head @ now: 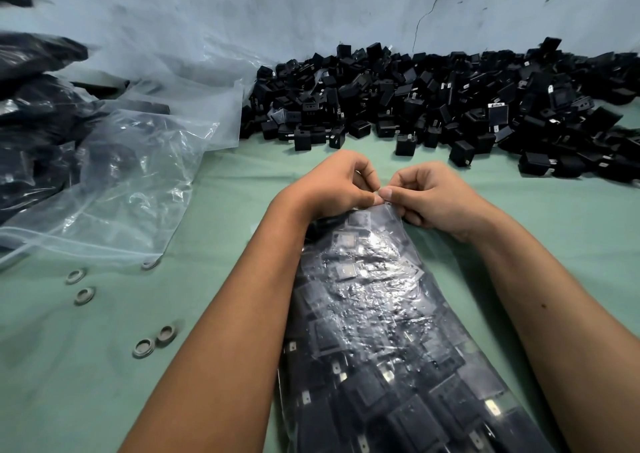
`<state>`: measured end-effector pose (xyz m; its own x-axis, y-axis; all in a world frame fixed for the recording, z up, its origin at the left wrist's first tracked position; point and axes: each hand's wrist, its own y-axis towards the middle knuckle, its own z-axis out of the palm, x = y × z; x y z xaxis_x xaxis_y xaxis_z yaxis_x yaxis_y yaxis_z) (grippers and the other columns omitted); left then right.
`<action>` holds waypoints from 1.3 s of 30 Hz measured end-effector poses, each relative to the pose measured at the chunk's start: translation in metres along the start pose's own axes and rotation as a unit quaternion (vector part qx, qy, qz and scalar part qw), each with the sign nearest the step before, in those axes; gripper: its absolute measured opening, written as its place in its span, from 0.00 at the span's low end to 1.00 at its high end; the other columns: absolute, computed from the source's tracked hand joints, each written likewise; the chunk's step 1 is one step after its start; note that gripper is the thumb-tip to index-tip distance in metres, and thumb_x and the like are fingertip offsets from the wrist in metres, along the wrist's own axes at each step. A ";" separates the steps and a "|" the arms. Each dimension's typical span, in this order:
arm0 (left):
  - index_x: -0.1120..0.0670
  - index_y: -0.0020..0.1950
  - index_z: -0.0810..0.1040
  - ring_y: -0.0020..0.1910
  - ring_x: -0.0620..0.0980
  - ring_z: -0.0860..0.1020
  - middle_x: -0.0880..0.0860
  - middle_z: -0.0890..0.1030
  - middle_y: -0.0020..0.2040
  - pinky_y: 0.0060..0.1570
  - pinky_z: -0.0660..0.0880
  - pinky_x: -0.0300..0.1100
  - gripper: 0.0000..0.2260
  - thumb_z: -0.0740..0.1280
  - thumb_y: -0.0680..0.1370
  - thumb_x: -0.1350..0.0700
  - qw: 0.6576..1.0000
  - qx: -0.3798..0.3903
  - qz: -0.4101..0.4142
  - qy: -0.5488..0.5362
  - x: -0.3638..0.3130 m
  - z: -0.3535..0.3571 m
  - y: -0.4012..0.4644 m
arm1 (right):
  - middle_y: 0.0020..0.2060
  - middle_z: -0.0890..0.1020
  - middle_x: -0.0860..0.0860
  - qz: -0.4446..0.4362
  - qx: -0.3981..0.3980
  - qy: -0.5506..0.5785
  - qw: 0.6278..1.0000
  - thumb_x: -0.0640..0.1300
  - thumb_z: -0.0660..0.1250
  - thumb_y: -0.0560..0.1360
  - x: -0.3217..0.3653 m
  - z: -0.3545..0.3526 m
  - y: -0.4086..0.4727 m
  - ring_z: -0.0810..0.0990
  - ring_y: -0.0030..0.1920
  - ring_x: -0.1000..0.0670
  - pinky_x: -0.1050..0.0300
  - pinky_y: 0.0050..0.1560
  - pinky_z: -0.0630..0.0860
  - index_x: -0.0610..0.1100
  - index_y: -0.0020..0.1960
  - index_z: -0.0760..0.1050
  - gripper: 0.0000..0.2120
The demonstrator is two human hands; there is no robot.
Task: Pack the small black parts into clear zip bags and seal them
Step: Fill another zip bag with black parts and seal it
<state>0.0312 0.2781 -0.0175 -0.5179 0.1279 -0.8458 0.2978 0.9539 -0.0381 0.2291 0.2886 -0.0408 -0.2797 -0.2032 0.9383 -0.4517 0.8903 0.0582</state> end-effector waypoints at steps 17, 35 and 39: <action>0.59 0.46 0.83 0.36 0.43 0.84 0.52 0.86 0.36 0.37 0.78 0.33 0.04 0.76 0.75 0.65 1.000 0.011 -0.024 -0.002 0.000 -0.008 -0.006 | 0.21 0.75 0.53 0.018 -0.014 0.000 1.000 0.39 0.69 0.81 0.001 0.000 0.001 0.68 0.20 0.58 0.67 0.21 0.64 0.39 0.37 0.77 0.13; 0.64 0.51 0.83 0.40 0.47 0.84 0.58 0.86 0.42 0.45 0.81 0.38 0.05 0.75 0.76 0.66 1.000 0.017 0.000 0.014 0.002 -0.011 -0.010 | 0.26 0.76 0.46 0.029 0.029 -0.077 0.996 0.51 0.71 0.80 0.006 -0.001 0.002 0.70 0.25 0.53 0.65 0.26 0.66 0.38 0.39 0.79 0.19; 0.59 0.51 0.86 0.41 0.45 0.83 0.52 0.87 0.42 0.50 0.80 0.41 0.07 0.77 0.76 0.56 0.995 0.044 -0.032 0.079 0.000 -0.021 -0.012 | 0.27 0.77 0.48 0.040 0.017 -0.039 0.998 0.47 0.71 0.80 0.002 0.001 0.002 0.71 0.27 0.54 0.63 0.27 0.67 0.38 0.39 0.81 0.15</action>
<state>0.0111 0.2728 -0.0060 -0.6551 0.1160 -0.7466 0.3263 0.9347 -0.1411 0.2266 0.2898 -0.0387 -0.3797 -0.1642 0.9104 -0.4533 0.8909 -0.0284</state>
